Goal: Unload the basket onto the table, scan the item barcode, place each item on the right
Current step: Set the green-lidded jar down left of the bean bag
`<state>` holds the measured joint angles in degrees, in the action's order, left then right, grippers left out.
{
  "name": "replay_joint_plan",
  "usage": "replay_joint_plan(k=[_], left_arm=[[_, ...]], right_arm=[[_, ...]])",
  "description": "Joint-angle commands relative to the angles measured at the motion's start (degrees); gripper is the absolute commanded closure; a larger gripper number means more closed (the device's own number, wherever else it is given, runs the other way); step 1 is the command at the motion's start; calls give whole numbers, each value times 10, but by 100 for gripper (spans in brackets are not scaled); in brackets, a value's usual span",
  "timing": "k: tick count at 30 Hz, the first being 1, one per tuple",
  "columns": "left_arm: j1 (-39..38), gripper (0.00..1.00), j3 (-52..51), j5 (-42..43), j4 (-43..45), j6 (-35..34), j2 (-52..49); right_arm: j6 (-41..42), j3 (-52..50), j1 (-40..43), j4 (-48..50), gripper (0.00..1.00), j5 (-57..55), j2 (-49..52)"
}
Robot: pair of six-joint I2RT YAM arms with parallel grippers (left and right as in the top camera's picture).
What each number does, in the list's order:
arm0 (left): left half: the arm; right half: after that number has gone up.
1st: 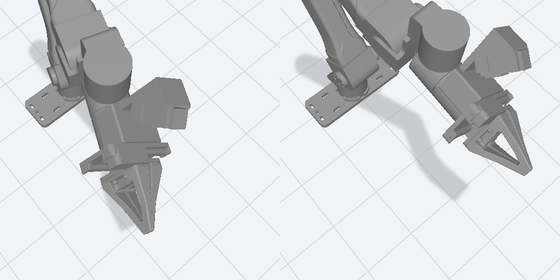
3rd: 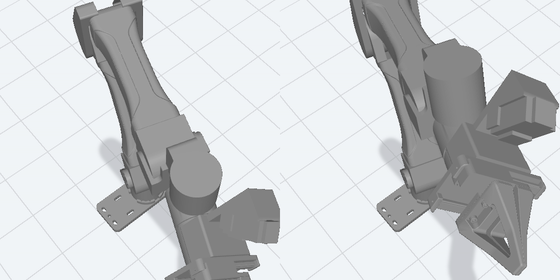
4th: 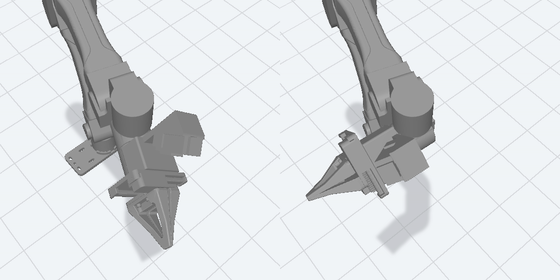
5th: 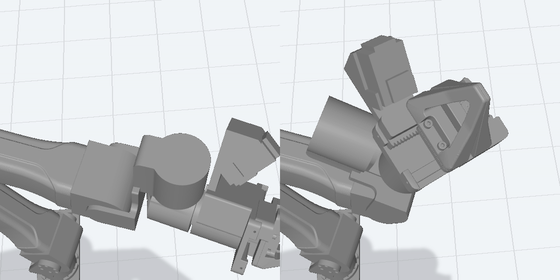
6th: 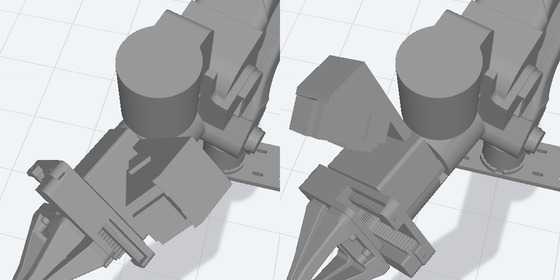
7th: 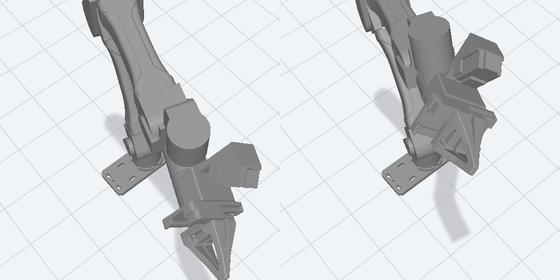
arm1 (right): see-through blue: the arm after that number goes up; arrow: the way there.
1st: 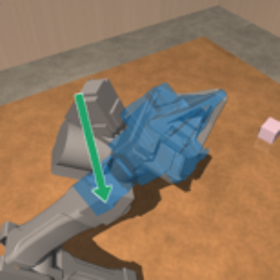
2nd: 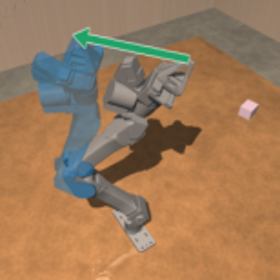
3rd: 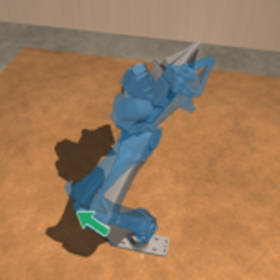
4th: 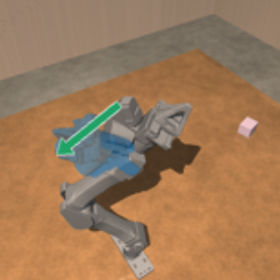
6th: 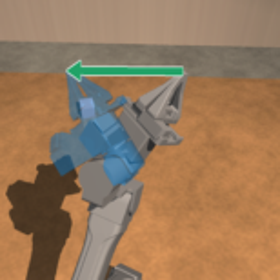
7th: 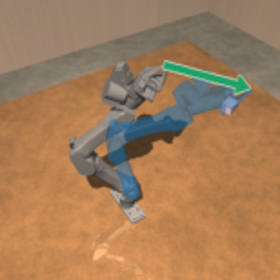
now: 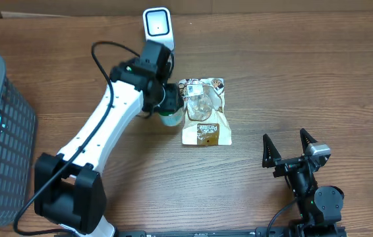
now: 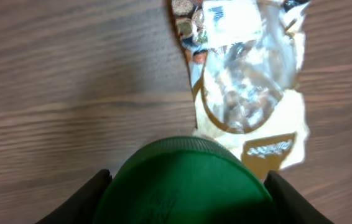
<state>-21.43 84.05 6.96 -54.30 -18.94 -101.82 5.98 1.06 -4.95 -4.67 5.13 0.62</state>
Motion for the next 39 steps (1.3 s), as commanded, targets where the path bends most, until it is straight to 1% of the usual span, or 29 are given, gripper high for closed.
replay_joint_plan(k=[1,4,6,9,15,16,17,18,19,21,22,23,26,28,30,32,35,36,39], left_arm=[[-11,73,-51,-28,47,-19,9],[-19,73,-89,-58,87,-19,9],[-24,73,-111,-62,111,-19,8],[-24,73,-127,-65,125,-19,9],[-24,69,-147,-104,133,-19,8],[-24,66,-147,-106,137,-19,8],[-24,60,-147,-105,141,-19,8],[-24,57,-147,-105,143,-19,8],[-24,46,-147,-105,150,-19,8],[-23,33,-145,-106,158,-19,8],[-20,28,-135,-105,155,-19,9],[-18,26,-123,-105,146,-19,10],[-13,25,-65,-105,97,-16,14],[-7,25,3,-105,39,-16,14],[9,26,102,-105,-44,-11,14],[21,25,162,-105,-92,-3,14],[63,21,300,-106,-199,10,14],[73,20,323,-106,-216,12,14],[150,18,445,-106,-304,31,14]], right_arm=[[2,-6,-1,3,0,-1,-5],[1,-6,-1,3,0,-1,-5],[2,-6,-1,3,0,-1,-5],[2,-6,-1,3,0,-1,-5],[2,-6,-1,3,0,-1,-5],[1,-6,-1,3,0,-1,-5],[2,-6,-1,3,0,-1,-5],[2,-6,-1,3,0,-1,-5],[2,-6,-1,3,0,-1,-5],[2,-6,-1,3,0,-1,-5],[2,-6,-1,3,0,-1,-5],[2,-6,-1,3,0,-1,-5],[1,-6,-1,3,0,-1,-5],[2,-6,-1,3,0,-1,-5],[2,-6,-1,3,0,-1,-5],[2,-6,-1,3,0,-1,-5],[2,-6,-1,3,0,-1,-5],[2,-6,-1,3,0,-1,-5],[2,-6,-1,3,0,-1,-5]])
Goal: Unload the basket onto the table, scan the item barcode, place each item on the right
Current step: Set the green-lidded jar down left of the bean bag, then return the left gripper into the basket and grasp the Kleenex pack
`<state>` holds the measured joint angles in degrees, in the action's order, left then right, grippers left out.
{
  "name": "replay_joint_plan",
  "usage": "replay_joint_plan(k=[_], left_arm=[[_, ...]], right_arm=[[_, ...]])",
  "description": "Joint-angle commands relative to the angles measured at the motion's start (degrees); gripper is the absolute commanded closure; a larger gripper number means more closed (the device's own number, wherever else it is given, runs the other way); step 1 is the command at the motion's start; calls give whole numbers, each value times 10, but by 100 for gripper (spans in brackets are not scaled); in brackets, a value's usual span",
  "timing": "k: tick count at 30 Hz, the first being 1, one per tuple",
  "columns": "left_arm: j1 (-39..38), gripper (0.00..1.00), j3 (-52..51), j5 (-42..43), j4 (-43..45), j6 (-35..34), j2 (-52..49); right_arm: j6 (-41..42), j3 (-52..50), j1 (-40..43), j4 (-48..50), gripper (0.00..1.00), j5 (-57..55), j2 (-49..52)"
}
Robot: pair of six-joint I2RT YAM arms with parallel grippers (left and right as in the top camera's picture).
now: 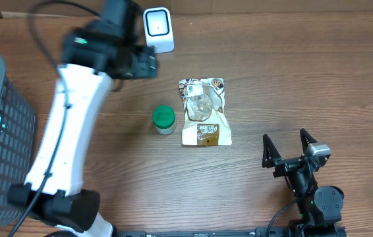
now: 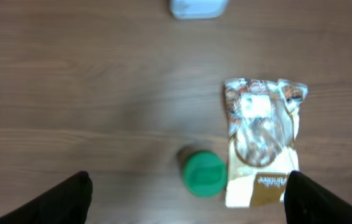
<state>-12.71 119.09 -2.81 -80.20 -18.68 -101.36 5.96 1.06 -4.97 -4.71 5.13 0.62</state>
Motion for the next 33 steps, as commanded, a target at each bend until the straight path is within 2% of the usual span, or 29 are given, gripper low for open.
replay_joint_plan(k=[1,4,6,8,11,13,16,17,21,28,30,33], left_arm=[[99,18,133,-8,-71,33,10],[189,17,198,-9,-120,42,10],[286,17,213,-8,-139,52,10],[383,18,206,-2,-146,40,9],[529,20,173,48,-126,12,9],[582,21,137,47,-111,2,9],[613,23,66,38,-74,0,9],[617,27,40,22,-58,-2,9],[622,27,-79,-52,22,5,9],[622,25,-243,-70,188,120,9],[622,26,-285,-73,249,185,8],[622,27,-320,-80,299,237,4]], right_arm=[[2,-6,-1,3,0,-1,-5],[2,-6,-1,3,0,-1,-5],[2,-6,-1,3,0,-1,-5],[2,-6,-1,3,0,-1,-5],[2,-6,-1,3,0,-1,-5],[2,-6,-1,3,0,-1,-5],[2,-6,-1,3,0,-1,-5],[2,-6,-1,3,0,-1,-5],[2,-6,-1,3,0,-1,-5],[2,-6,-1,3,0,-1,-5],[2,-6,-1,3,0,-1,-5],[2,-6,-1,3,0,-1,-5]])
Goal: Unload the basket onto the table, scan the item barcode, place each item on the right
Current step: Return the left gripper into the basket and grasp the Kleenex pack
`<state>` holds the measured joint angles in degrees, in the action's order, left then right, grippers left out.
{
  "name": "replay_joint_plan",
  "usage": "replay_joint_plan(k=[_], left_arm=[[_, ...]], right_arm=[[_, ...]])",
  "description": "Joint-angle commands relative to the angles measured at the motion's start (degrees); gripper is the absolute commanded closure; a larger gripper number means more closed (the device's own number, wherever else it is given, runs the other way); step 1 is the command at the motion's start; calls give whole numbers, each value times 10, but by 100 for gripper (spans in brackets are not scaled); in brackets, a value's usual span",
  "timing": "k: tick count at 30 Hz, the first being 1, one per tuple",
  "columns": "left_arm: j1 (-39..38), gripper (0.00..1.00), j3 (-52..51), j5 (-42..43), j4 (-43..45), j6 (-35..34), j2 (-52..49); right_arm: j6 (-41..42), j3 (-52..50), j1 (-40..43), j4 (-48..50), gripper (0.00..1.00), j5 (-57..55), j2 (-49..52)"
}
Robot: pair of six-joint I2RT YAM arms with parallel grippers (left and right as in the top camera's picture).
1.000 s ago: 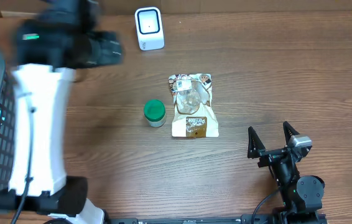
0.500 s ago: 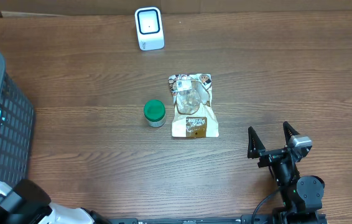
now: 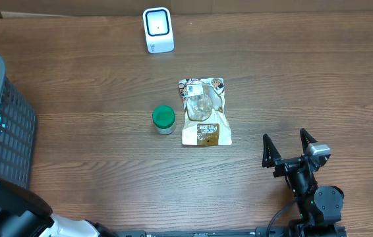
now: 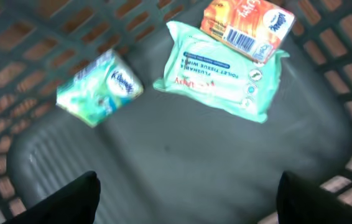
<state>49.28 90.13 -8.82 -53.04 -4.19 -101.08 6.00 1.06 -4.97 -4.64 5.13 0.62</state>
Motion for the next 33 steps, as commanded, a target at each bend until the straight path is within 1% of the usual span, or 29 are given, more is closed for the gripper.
replay_joint_plan(k=[1,3,6,11,12,14,16,18,21,26,29,31,33], left_arm=[[3,26,-36,-35,35,98,-1],[8,25,-40,-110,42,100,-12],[24,24,-40,-143,40,107,-26],[50,21,-40,-139,43,142,-37],[56,21,-40,-123,49,166,-42],[59,23,-41,-117,56,193,-46],[59,23,-43,-117,73,213,-46],[59,23,-43,-116,91,248,-46],[60,26,-43,-90,106,292,-48],[64,25,-43,-65,133,337,-74],[64,26,-43,-66,143,344,-102],[64,30,-43,-68,143,345,-122],[64,31,-43,-73,148,348,-134]], right_arm=[[1,-6,-1,2,0,-1,-5],[1,-6,-1,2,0,-1,-5],[1,-6,-1,2,0,-1,-5],[1,-6,-1,2,0,-1,-5],[1,-6,-1,2,0,-1,-5],[1,-6,-1,2,0,-1,-5],[1,-6,-1,2,0,-1,-5],[1,-6,-1,2,0,-1,-5],[1,-6,-1,2,0,-1,-5],[1,-6,-1,2,0,-1,-5],[1,-6,-1,2,0,-1,-5],[1,-6,-1,2,0,-1,-5],[1,-6,-1,2,0,-1,-5]])
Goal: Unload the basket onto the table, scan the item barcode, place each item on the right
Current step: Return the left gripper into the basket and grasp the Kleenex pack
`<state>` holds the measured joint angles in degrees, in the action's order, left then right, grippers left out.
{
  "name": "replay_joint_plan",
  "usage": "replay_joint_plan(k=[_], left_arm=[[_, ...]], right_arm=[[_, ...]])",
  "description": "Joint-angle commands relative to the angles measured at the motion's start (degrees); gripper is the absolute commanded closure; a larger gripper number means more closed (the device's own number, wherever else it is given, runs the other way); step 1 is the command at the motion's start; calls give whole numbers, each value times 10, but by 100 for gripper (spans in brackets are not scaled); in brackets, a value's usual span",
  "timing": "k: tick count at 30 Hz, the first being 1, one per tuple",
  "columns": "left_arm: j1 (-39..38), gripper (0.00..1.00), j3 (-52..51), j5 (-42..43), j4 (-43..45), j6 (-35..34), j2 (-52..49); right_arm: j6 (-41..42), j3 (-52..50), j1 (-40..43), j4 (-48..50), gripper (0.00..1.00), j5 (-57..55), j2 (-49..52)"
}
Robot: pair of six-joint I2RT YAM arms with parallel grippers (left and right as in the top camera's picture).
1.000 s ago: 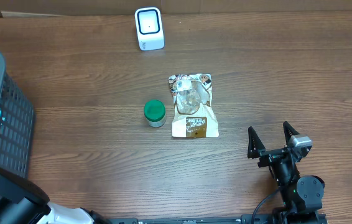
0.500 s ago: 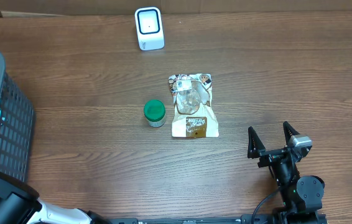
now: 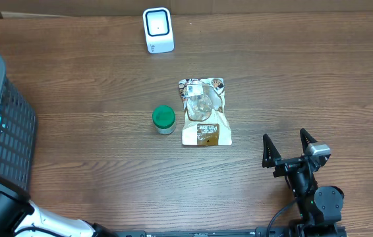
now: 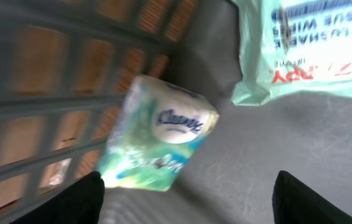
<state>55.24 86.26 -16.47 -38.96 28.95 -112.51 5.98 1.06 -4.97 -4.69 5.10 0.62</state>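
My left gripper (image 4: 188,208) is down inside the grey basket (image 4: 269,155), open, with only its two dark fingertips (image 4: 70,199) showing at the bottom corners. Just ahead of them lies a green and white Kleenex tissue pack (image 4: 160,134), blurred. A mint-green wipes pack (image 4: 313,50) lies beyond it at the top right. Nothing is between the jaws. On the table stand the white scanner (image 3: 158,29), a green-lidded jar (image 3: 164,120) and a snack pouch (image 3: 205,112). My right gripper (image 3: 286,146) rests open at the front right.
The basket (image 3: 5,131) stands at the table's left edge with mesh walls all round. Part of the left arm (image 3: 2,210) shows at the bottom left corner. The jar and the pouch stand side by side mid-table.
The left wrist camera has come much closer to the Kleenex pack on the basket floor. The orange pack has left the view. The table items and right arm are unchanged.
My left gripper's fingers stood either side of the green-lidded jar beside the pouch. Then it was open and high above the table, the jar left standing. Then it hung open over the basket's contents, and now it is low by the Kleenex pack.
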Motion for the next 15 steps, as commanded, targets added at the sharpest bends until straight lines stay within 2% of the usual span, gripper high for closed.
replay_joint_plan(k=[1,9,15], left_arm=[[5,31,-5,4,9,20,-22],[24,30,-5,4,49,28,-36],[28,35,-5,4,51,28,-59]], right_arm=[[2,-6,-1,3,0,-1,-5],[1,-6,-1,3,0,-1,-5],[2,-6,-1,3,0,-1,-5]])
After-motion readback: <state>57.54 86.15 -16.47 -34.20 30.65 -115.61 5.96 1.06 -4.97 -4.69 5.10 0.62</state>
